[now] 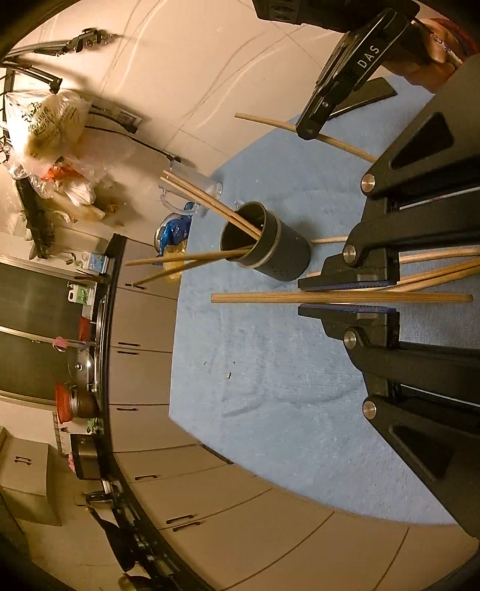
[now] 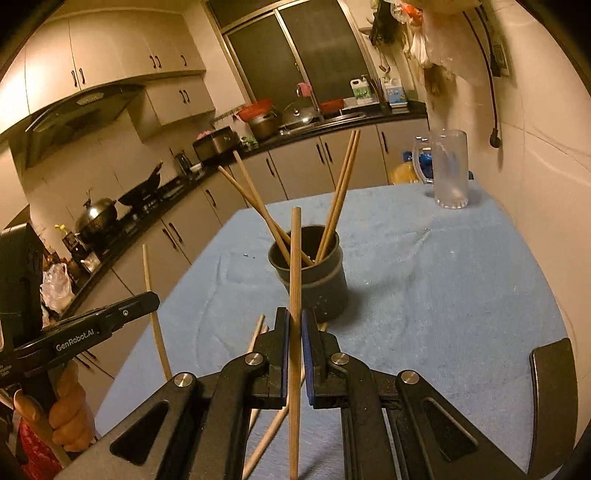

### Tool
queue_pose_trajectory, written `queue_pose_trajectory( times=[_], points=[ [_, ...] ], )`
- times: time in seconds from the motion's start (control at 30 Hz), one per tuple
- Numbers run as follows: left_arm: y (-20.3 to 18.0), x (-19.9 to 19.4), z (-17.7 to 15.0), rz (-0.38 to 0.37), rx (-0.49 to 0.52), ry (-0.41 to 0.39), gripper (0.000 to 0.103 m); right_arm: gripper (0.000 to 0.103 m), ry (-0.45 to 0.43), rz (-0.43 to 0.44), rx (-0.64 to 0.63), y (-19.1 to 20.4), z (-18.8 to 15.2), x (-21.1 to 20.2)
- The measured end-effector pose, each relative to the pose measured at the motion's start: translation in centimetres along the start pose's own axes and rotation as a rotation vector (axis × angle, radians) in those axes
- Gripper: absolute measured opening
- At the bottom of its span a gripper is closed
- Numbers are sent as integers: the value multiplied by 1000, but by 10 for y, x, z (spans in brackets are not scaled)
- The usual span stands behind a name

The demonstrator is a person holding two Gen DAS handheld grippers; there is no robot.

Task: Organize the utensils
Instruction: 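Raise the left tool's chopstick upright over the black cup while the right tool carries its own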

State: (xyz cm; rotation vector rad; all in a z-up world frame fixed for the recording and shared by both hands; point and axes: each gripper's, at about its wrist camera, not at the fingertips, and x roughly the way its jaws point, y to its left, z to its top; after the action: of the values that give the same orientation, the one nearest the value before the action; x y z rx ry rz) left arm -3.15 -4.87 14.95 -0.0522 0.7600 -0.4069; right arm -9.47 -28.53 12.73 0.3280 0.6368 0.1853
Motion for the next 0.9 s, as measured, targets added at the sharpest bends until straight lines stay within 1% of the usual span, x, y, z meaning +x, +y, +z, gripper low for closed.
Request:
queue_pose_trajectory(
  times=[0.27,0.47,0.9],
  points=[
    [-5,-8,4,-7,3,-15,6,7,-39,11,21,1,2,-11],
    [-6,-12,9,-8,12,-22,6,7,-47,16,38,-2,5,-11],
    [-14,-21,24,-19,31,-53,6,7,-99,15,44,-1,24,-22]
  ],
)
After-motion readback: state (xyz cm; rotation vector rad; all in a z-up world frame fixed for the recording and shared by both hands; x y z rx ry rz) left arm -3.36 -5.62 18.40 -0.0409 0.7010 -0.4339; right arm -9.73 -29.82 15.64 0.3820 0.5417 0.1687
